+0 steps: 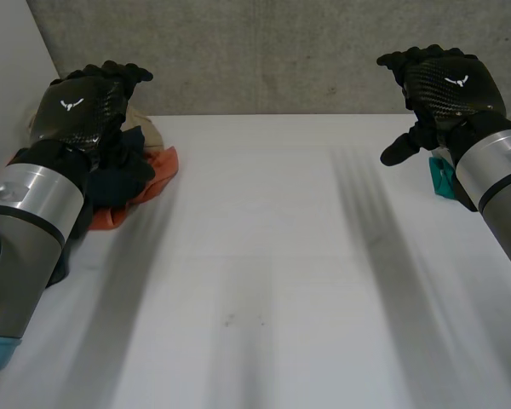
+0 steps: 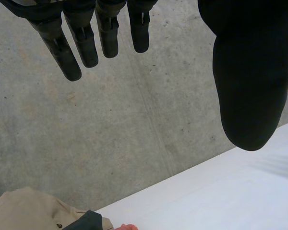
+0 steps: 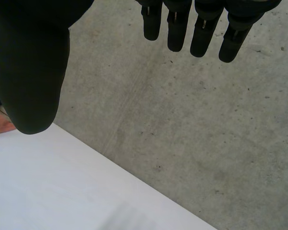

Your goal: Fold the laundry.

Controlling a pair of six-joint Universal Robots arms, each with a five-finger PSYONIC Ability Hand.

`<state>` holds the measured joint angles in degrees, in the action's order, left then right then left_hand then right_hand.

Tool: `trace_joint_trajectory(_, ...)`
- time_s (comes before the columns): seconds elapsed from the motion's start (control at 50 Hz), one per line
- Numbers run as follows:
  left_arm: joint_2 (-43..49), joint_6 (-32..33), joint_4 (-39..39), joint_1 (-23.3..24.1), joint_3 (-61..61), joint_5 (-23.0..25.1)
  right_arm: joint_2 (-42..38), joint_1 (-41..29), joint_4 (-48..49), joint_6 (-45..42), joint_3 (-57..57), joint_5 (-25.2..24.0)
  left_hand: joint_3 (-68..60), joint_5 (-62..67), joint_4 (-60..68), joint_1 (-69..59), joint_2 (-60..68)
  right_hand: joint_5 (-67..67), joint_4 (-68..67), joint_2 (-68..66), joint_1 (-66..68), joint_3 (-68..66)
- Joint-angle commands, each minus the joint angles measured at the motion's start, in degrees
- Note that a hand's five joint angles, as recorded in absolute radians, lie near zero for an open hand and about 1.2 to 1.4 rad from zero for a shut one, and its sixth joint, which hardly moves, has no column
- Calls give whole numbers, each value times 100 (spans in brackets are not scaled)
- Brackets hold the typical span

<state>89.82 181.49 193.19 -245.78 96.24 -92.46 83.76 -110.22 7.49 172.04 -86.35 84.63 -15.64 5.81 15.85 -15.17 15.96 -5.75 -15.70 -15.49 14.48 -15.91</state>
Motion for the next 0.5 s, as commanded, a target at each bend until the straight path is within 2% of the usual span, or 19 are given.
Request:
trace_joint_trajectory(0.02,10,1,8,4,0,0,-9,-18,7,5,-23,10,564,-581,-585,517,-596,575,570,549,-448,591)
trace_joint_trajectory(0.34,71,115,17,-58,-140,-9,-9,-18,-10,-188,-40,1,559,-576,-581,513,-591,575,570,549,-448,591)
trace_joint_trajectory(0.42,369,641,70,-207,-281,-36,-9,-18,-10,-337,-40,-8,542,-559,-564,496,-574,575,570,549,-448,591)
trace_joint_trajectory(0.5,887,1800,272,-646,-325,-27,-27,-26,-10,-486,-49,-34,542,-559,-564,496,-574,575,570,549,-448,591)
